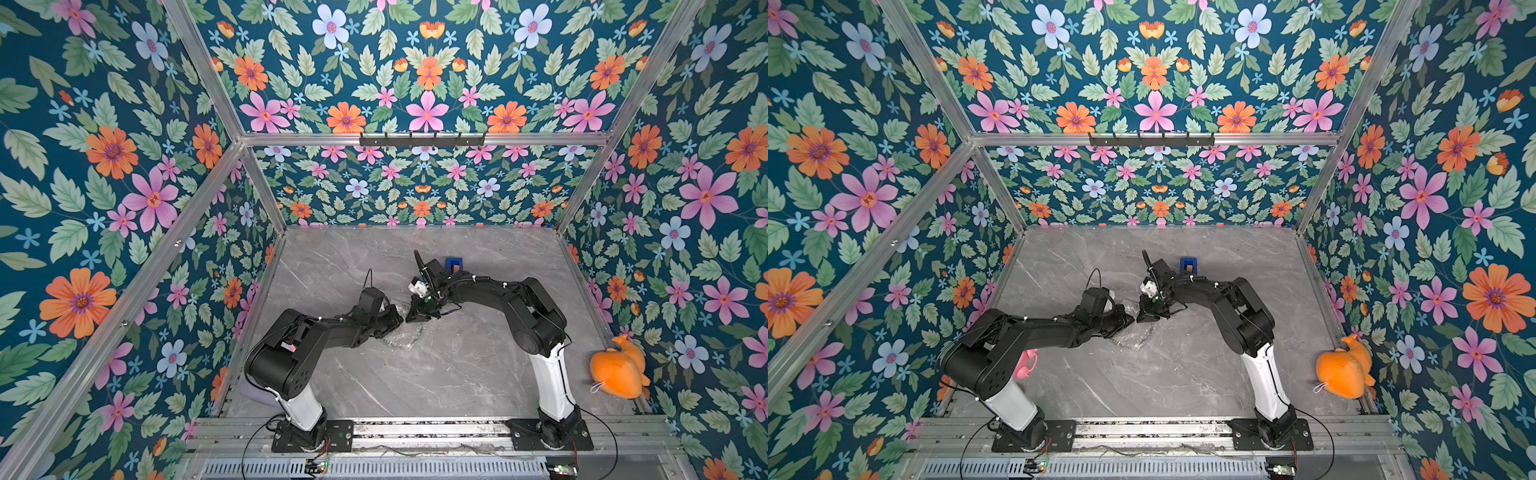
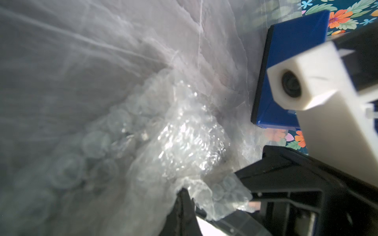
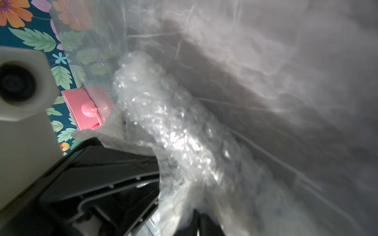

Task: Wrap dinner plates in bubble wrap
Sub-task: Stick the tape on the bubble wrap.

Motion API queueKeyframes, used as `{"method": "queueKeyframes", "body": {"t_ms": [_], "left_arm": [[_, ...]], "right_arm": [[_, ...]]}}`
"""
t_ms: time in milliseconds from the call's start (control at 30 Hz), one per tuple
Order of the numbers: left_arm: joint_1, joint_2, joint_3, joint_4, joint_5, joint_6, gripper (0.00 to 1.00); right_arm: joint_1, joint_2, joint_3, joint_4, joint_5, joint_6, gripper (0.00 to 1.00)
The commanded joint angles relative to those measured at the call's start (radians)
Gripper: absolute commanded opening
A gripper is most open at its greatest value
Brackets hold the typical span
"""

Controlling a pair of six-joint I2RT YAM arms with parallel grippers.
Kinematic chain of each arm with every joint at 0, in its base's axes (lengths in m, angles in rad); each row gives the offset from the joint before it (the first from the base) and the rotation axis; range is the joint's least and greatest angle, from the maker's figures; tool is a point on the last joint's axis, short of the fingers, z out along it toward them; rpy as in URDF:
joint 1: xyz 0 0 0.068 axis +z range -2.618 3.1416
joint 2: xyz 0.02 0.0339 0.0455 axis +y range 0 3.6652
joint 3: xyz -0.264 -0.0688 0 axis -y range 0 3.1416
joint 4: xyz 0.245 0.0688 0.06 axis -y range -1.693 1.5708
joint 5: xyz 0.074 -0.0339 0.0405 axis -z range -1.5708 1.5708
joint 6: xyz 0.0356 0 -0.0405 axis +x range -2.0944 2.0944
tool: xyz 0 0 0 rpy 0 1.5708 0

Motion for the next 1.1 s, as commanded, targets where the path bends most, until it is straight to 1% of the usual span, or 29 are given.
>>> {"method": "queueKeyframes", "body": {"t_ms": [0,67,167,200,300,533,600,733,833,900,1067], "left_arm": [[-0.001,0.007,-0.007,-0.130,-0.015,0.006,0.00],[-0.001,0.007,-0.009,-0.130,-0.016,0.006,0.00],[-0.001,0.007,-0.009,-0.136,-0.019,0.007,0.00],[-0.001,0.007,-0.009,-0.136,-0.020,0.008,0.00],[0.000,0.010,-0.006,-0.150,-0.026,0.004,0.00],[0.000,0.013,-0.007,-0.147,-0.023,0.001,0.00],[0.000,0.015,-0.003,-0.144,-0.019,0.002,0.00],[0.000,0.018,0.011,-0.144,-0.012,0.003,0.00],[0.000,0.019,0.020,-0.148,-0.007,0.005,0.00],[0.000,0.016,0.023,-0.152,-0.007,0.006,0.00],[0.000,0.018,0.028,-0.168,-0.009,0.017,0.00]], "right_arm": [[0.001,0.027,0.014,-0.041,0.085,0.028,0.00],[0.001,0.030,0.023,-0.045,0.095,0.037,0.06],[0.001,0.004,0.023,-0.063,0.127,0.048,0.21],[0.000,-0.008,0.021,-0.074,0.140,0.051,0.23],[0.002,-0.065,0.001,-0.084,0.168,0.055,0.29],[0.018,-0.186,-0.050,-0.096,0.166,0.058,0.35],[0.035,-0.206,-0.061,-0.082,0.144,0.055,0.33],[0.070,-0.170,-0.026,-0.082,0.096,0.043,0.18],[0.075,-0.117,0.014,-0.084,0.111,0.050,0.10],[0.066,-0.087,0.038,-0.070,0.128,0.054,0.09],[0.028,0.001,0.107,-0.021,0.112,0.069,0.06]]}}
